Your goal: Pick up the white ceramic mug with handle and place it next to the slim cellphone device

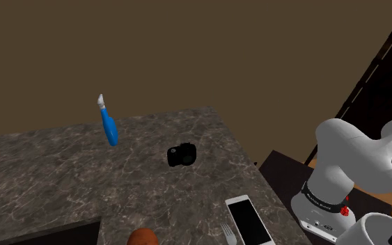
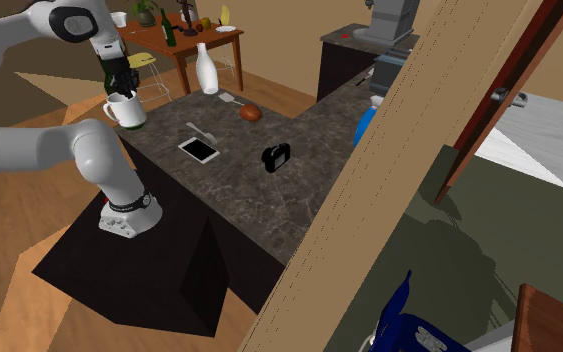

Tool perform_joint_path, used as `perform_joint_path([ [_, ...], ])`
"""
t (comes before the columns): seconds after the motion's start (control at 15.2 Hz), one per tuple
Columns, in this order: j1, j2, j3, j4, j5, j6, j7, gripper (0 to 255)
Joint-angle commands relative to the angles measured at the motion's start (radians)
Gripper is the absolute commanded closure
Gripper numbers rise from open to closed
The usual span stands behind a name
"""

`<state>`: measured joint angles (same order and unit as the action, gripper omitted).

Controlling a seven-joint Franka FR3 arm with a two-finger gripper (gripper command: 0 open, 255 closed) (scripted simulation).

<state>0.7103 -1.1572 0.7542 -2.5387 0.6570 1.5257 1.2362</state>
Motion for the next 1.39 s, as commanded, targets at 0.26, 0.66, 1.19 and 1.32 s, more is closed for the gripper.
perform_joint_path([
  [0.26, 0.016, -0.013, 0.05, -0.068, 0.047, 0.058, -0.005, 255],
  [0.66, 0.031, -0.017, 0.11, -0.132, 0.101, 0.121, -0.012, 255],
  [1.19, 0.047, -0.005, 0.202, -0.206, 0.185, 0.211, -0.022, 255],
  [1.32, 0.049, 0.001, 0.228, -0.222, 0.207, 0.235, -0.025, 255],
])
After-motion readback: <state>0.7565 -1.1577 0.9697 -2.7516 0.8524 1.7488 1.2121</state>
